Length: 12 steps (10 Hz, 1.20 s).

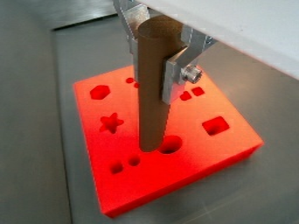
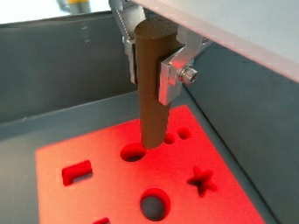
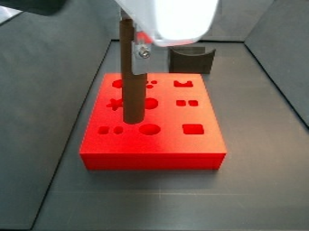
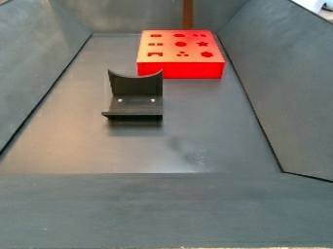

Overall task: Pick up the oval object. Move up. Move to above the board. Insert the oval object.
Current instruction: Insert the oval object.

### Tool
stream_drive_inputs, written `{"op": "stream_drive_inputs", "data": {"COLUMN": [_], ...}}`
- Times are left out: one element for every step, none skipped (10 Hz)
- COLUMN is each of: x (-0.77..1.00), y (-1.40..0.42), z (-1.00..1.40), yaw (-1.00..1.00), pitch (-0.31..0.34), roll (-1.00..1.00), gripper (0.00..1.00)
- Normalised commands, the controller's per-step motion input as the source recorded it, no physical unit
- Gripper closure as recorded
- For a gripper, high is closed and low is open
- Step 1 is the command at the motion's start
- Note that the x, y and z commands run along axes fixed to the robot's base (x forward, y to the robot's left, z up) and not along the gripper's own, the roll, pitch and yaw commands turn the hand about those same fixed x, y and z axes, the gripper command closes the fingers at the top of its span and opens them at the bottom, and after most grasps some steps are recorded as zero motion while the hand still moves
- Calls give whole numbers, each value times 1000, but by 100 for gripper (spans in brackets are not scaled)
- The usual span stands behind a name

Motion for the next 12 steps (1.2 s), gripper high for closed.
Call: {"op": "stream_drive_inputs", "data": {"x": [0,0,0,500,691,397,231,440,169,29,0,-246], "y": [0,0,-6,-17,-17,0,0,20,0,-6,0,-86], "z": [0,0,83,77,97,46,0,-234,-269,0,-49,-511], "yaw": [-1000,-1000,-1000,-594,-417,-323,-126,69,209,0,0,260], "pitch": [0,0,0,0,0,169,71,4,0,26,0,-66], "roll": [0,0,-7,-6,0,53,10,-77,-63,9,14,46], "gripper": [100,100,100,100,100,100,100,100,100,100,100,100]}}
